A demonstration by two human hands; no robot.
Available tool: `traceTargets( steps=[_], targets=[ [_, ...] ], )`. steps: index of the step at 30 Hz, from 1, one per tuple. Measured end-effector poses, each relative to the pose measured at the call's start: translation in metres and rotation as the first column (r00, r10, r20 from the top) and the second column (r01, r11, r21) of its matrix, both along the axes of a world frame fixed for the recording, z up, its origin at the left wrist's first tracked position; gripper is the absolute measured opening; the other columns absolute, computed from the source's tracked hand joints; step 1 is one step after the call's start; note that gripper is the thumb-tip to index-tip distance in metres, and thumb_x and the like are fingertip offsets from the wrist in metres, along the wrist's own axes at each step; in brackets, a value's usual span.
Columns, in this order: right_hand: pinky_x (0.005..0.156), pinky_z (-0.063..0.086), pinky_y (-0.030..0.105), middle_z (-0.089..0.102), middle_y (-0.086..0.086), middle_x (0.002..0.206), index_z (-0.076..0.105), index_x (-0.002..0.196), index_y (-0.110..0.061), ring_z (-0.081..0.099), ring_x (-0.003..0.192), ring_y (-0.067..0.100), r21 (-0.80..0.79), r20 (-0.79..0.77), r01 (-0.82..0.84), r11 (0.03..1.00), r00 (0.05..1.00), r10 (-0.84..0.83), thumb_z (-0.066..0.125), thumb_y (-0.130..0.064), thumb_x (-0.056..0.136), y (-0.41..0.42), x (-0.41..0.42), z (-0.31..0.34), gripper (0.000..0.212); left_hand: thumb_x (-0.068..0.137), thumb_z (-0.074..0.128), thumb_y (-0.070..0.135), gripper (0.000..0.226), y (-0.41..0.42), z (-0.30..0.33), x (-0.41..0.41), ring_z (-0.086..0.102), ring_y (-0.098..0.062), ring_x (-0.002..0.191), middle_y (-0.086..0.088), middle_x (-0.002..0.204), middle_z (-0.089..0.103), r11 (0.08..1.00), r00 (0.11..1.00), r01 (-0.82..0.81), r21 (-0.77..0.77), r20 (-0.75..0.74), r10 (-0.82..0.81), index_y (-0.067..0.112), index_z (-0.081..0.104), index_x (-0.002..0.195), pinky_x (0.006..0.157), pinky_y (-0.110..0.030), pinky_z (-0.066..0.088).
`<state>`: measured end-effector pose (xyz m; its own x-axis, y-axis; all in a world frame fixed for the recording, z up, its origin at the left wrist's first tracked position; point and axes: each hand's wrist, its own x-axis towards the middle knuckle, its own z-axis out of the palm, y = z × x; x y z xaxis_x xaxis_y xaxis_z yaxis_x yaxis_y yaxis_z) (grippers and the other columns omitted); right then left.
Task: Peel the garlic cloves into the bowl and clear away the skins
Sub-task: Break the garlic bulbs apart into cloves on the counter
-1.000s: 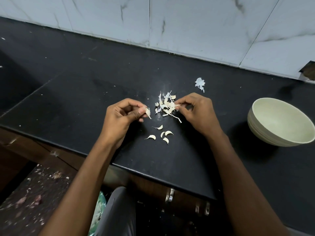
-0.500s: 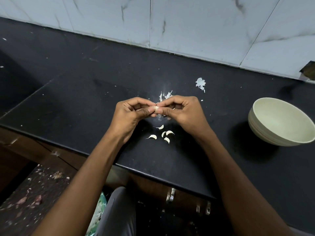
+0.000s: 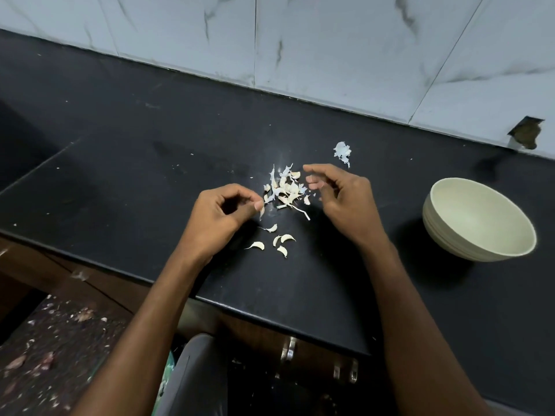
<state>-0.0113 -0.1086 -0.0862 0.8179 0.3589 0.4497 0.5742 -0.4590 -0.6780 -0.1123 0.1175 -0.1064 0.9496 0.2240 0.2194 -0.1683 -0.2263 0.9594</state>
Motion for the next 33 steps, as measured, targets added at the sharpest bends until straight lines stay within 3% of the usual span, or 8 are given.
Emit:
traceTargets(
  steps=[3,7,10,15,20,23,26,33],
  targets=[
    [0.086,0.060,0.039,0.077,-0.007,0.099,0.079,0.106,-0.021,0.072,0.089,0.007,-0.034,0.050,0.075,0.997,0.996,-0.073,0.052,0.000,0.083,-0.006,0.003,0.003,0.041,0.089,0.078,0.028,0.007,-0.001,-0.003,0.002,0.063,-0.020,0.072,0.000,0.080,0.074,0.987,0.998,0.015,0.158,-0.055,-0.007,0.023,0.077,0.084,0.074,-0.035,0.048],
    [0.079,0.058,0.037,0.070,-0.010,0.086,0.078,0.087,-0.030,0.065,0.076,0.006,-0.151,-0.040,0.168,0.974,0.984,-0.176,0.076,-0.035,0.086,-0.009,0.005,0.001,0.005,0.088,0.079,0.027,0.008,-0.001,0.000,0.001,0.060,-0.010,0.073,0.008,0.078,0.070,0.966,0.998,-0.009,0.258,-0.052,0.023,0.027,0.078,0.080,0.078,-0.032,0.044],
    [0.071,0.051,0.030,0.064,-0.016,0.082,0.078,0.087,-0.032,0.062,0.078,0.003,-0.327,-0.106,0.163,0.931,0.972,-0.208,0.085,-0.056,0.076,-0.004,0.001,-0.002,0.027,0.089,0.081,0.026,0.015,-0.005,0.002,-0.001,0.057,-0.008,0.082,0.010,0.079,0.067,0.925,0.998,-0.032,0.380,-0.037,0.050,0.029,0.076,0.075,0.077,-0.026,0.042],
    [0.069,0.051,0.029,0.066,-0.015,0.067,0.079,0.079,-0.028,0.059,0.063,0.002,-0.245,-0.140,0.140,0.959,0.974,-0.178,0.083,-0.033,0.085,-0.005,0.006,0.001,0.009,0.085,0.083,0.039,0.016,-0.007,0.003,-0.001,0.055,-0.011,0.096,0.010,0.087,0.066,0.909,0.997,-0.030,0.416,-0.057,0.060,0.031,0.076,0.074,0.075,-0.024,0.041],
    [0.077,0.052,0.020,0.077,-0.005,0.088,0.081,0.090,-0.013,0.069,0.078,0.007,0.078,-0.282,-0.159,0.984,0.943,0.175,0.083,-0.016,0.088,-0.015,-0.002,0.015,0.004,0.084,0.085,0.026,0.008,-0.004,0.003,-0.003,0.059,-0.012,0.093,0.010,0.086,0.069,0.940,0.999,0.026,0.341,-0.041,-0.012,0.030,0.079,0.084,0.079,-0.027,0.044],
    [0.078,0.050,0.018,0.075,-0.002,0.092,0.082,0.093,-0.013,0.070,0.084,0.014,0.005,-0.302,-0.329,0.944,0.900,0.315,0.082,-0.016,0.089,-0.009,-0.009,0.017,0.005,0.088,0.083,0.023,0.006,-0.003,0.003,-0.002,0.063,-0.014,0.086,0.005,0.087,0.071,0.977,0.999,0.044,0.211,-0.029,-0.038,0.028,0.080,0.087,0.080,-0.032,0.049],
    [0.074,0.045,0.012,0.073,-0.005,0.093,0.083,0.100,-0.016,0.066,0.079,0.001,-0.123,-0.326,-0.421,0.898,0.872,0.365,0.082,-0.011,0.088,-0.004,-0.008,0.012,0.013,0.091,0.080,0.023,0.003,-0.002,0.004,0.004,0.063,-0.016,0.078,0.001,0.087,0.073,0.994,1.000,0.010,0.110,-0.014,-0.009,0.025,0.080,0.091,0.077,-0.031,0.050],
    [0.077,0.044,0.012,0.066,-0.010,0.092,0.083,0.102,-0.025,0.062,0.077,0.003,-0.128,-0.102,-0.087,0.988,0.992,0.074,0.082,-0.014,0.087,-0.001,0.014,-0.001,0.018,0.090,0.080,0.028,0.007,-0.009,0.013,0.045,0.052,-0.010,0.093,0.009,0.094,0.066,0.883,0.997,0.047,0.467,0.027,-0.067,0.034,0.079,0.094,0.083,-0.018,0.039]
  ],
)
